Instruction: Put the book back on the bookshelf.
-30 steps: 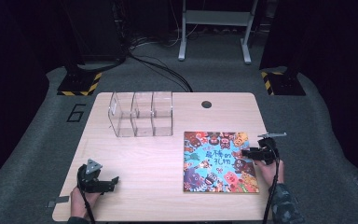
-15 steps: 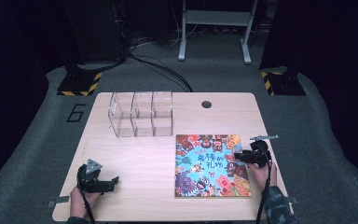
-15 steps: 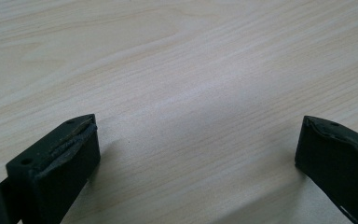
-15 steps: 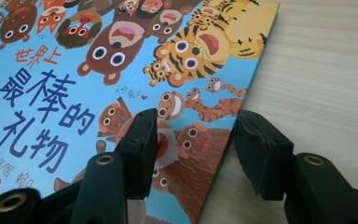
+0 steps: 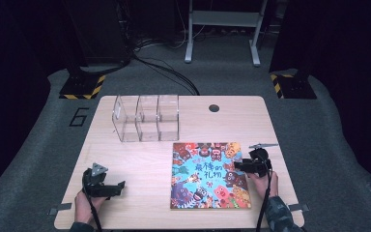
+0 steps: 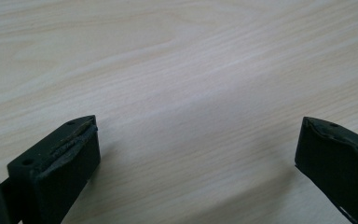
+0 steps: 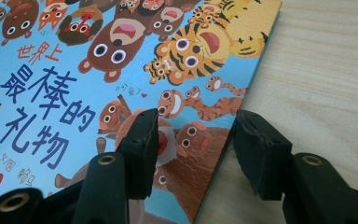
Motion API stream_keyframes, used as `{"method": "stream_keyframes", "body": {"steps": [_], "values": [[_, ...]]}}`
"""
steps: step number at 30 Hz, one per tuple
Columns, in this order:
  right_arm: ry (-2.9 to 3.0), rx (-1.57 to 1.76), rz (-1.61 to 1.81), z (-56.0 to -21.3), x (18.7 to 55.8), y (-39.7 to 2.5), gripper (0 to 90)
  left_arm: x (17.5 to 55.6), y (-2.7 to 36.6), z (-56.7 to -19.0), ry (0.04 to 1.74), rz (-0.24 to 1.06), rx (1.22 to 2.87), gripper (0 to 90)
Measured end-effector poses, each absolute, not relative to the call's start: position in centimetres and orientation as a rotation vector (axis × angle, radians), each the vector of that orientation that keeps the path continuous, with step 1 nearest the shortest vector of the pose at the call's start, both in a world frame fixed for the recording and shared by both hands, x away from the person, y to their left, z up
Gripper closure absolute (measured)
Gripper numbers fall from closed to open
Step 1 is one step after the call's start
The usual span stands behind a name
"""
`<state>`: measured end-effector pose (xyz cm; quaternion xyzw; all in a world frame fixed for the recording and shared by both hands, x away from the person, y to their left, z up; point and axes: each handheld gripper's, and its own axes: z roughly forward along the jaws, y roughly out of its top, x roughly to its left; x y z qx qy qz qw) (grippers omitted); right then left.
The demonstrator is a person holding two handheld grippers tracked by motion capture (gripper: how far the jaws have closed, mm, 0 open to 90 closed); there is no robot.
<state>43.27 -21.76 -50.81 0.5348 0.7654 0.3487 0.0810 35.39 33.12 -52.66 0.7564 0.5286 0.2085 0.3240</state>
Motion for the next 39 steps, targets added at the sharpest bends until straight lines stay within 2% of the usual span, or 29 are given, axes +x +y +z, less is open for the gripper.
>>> {"method": "stream_keyframes", "body": {"steps": [10, 24, 28, 35, 39], "values": [[2.271, 1.606, 1.053, -50.9, 42.9, -20.9, 50.6, 36.7, 29.1, -51.3, 1.280, 0.483, 1.996, 0.0], [2.269, 1.590, 1.078, -51.0, 42.6, -19.0, 50.5, 38.5, 24.0, -51.6, 1.171, 0.421, 2.033, 0.2], [2.318, 1.555, 1.108, -51.0, 43.0, -19.1, 43.7, 38.6, 22.1, -51.7, 1.139, 0.397, 2.038, 0.7], [2.330, 1.495, 1.102, -50.6, 43.5, -19.3, 39.0, 38.8, 20.7, -51.8, 1.095, 0.405, 2.048, 4.8], [2.332, 1.484, 1.103, -50.2, 44.1, -19.7, 38.9, 38.9, 20.1, -52.0, 1.092, 0.394, 2.039, 14.1]]}}
